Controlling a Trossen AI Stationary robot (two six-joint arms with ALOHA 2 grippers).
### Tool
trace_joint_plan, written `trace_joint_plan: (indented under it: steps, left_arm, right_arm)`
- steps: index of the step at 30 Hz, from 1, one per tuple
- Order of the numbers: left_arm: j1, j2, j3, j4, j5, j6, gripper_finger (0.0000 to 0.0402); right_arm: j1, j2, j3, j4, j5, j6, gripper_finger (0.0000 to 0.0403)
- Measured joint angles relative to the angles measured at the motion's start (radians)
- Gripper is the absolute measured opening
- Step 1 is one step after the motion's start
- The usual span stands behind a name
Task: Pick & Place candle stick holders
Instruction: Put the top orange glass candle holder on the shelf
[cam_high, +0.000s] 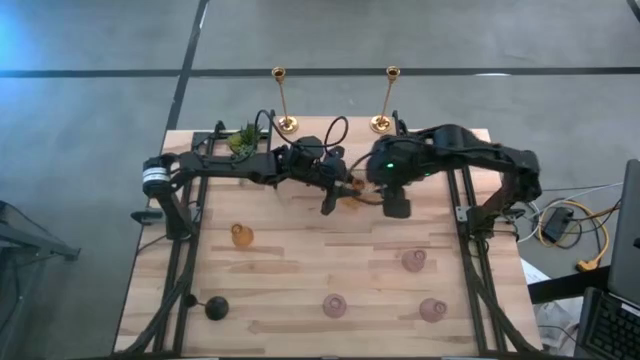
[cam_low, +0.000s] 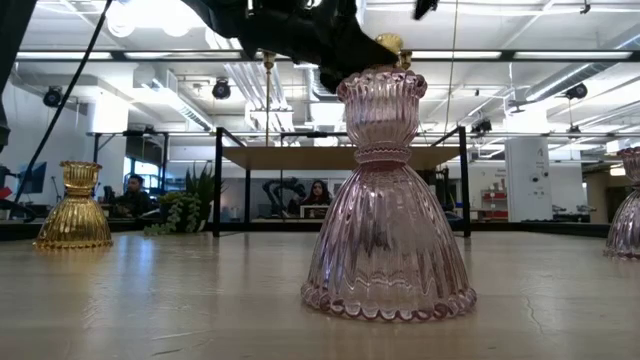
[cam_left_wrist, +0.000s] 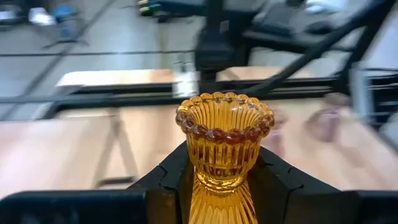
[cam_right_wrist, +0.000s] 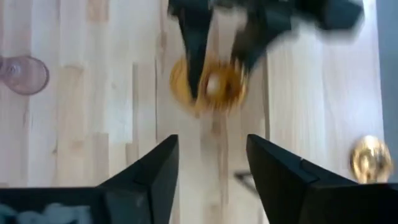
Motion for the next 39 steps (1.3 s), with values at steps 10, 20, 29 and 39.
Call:
trace_joint_plan:
  steps: [10,20,29,39]
  left_arm:
    - [0.006,-0.145,-0.130,0.046,-0.282,-0.001,0.0119]
    - [-0.010,-0.335,-0.311,0.144,-0.765,-0.122,0.0119]
    - [-0.032,-0.268,-0.321,0.206,-1.142,-0.163,0.0119]
    - [0.033,-0.148,-0.325,0.331,-1.143,-0.195,0.0119]
  right_arm:
    - [-0.013,-0.259,-0.290,0.048,0.136,0.193,0.0186]
    - [-0.034,-0.512,-0.558,0.090,0.321,0.321,0.0169]
    - [-0.064,-0.600,-0.665,0.112,0.437,0.311,0.0173]
    - [-0.078,-0.599,-0.678,0.122,0.448,0.250,0.0177]
